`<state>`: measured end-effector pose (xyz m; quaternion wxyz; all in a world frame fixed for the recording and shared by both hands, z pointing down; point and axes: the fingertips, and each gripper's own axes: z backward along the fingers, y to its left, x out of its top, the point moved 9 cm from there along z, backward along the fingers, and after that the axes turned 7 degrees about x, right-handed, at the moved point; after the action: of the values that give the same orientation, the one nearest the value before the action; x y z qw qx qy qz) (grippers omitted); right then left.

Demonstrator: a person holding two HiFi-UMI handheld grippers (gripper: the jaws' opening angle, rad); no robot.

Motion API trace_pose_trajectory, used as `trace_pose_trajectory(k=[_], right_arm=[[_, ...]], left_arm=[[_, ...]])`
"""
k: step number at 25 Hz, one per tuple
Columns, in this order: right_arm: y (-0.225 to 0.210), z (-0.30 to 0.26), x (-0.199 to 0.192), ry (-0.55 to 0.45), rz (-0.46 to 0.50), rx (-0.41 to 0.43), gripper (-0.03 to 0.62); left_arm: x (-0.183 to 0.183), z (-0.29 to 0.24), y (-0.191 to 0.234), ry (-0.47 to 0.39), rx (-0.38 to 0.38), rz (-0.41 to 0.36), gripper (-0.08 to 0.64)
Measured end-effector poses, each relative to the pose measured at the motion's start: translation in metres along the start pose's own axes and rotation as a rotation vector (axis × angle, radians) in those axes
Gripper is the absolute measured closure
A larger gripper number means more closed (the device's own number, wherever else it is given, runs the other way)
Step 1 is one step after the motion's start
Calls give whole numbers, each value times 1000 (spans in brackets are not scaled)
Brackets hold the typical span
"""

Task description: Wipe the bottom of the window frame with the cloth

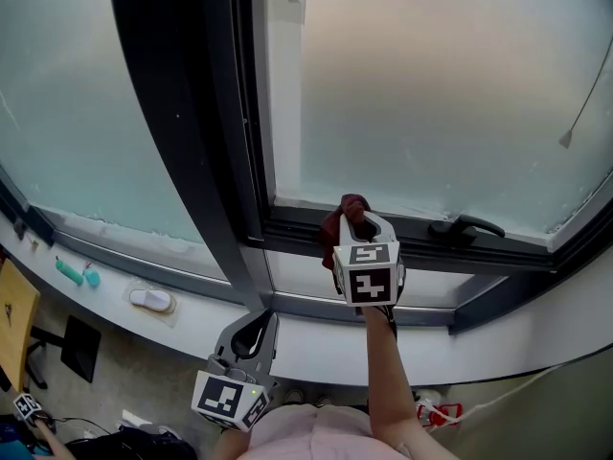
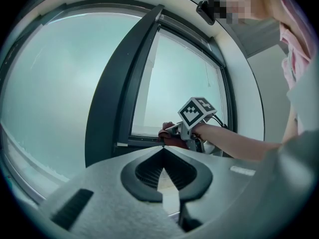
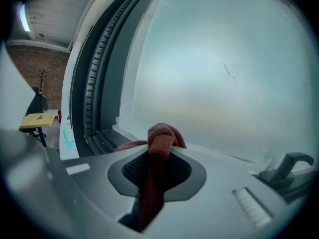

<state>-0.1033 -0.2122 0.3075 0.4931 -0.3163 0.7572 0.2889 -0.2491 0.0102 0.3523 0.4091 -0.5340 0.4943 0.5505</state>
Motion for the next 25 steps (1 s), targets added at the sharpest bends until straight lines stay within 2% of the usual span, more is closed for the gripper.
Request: trace_pose_trajectory(k=[11, 25], right_arm=[[-26, 15, -10, -3, -51, -28, 531], [-42, 22, -15, 3, -74, -31, 531]], left_arm=[[1, -13, -14, 9, -54, -1, 565], [1, -19, -22, 10, -75, -4, 565]])
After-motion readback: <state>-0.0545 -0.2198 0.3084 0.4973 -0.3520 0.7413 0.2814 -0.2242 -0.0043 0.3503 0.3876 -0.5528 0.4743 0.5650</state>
